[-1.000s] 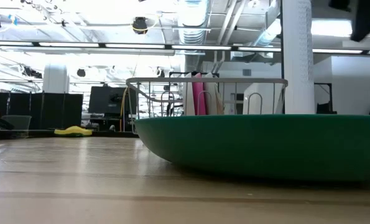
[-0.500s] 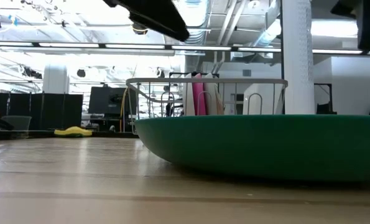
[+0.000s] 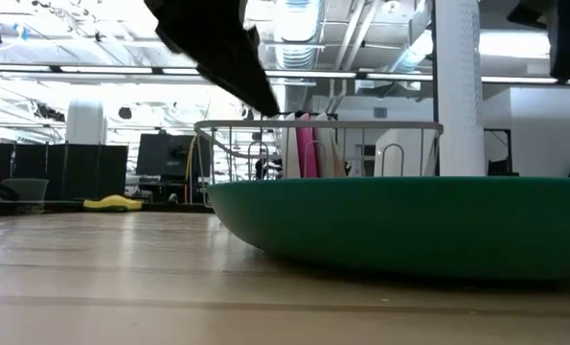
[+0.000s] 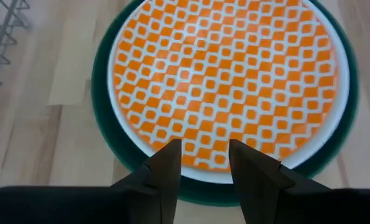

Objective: Sort dishes
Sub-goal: Put the orange plate into the dish rack

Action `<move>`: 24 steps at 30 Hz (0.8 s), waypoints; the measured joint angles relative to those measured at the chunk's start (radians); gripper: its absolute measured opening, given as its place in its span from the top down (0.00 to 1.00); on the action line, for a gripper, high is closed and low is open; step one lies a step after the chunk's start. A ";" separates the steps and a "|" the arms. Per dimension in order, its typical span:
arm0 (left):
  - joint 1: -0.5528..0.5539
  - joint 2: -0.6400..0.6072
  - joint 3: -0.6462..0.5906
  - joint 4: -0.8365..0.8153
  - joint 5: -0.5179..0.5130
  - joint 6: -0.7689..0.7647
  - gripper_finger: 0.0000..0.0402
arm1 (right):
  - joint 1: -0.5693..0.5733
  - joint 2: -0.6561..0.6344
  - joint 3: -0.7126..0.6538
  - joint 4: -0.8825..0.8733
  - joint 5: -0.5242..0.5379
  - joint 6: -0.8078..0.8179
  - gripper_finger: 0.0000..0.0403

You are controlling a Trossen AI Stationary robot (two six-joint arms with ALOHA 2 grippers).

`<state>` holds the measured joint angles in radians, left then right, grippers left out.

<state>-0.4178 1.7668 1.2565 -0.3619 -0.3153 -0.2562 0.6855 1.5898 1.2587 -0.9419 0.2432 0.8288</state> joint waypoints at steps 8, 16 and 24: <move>0.013 0.059 0.000 0.031 0.078 0.007 0.78 | 0.002 0.000 0.000 0.001 -0.007 0.001 0.46; 0.021 0.068 0.000 0.018 0.074 0.010 0.83 | 0.009 0.000 0.000 -0.004 -0.010 0.001 0.46; 0.019 0.068 0.011 -0.003 0.076 0.008 0.84 | 0.008 0.000 0.000 -0.007 -0.010 0.001 0.46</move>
<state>-0.3988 1.8347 1.2672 -0.3654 -0.2389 -0.2481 0.6937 1.5894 1.2587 -0.9489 0.2333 0.8295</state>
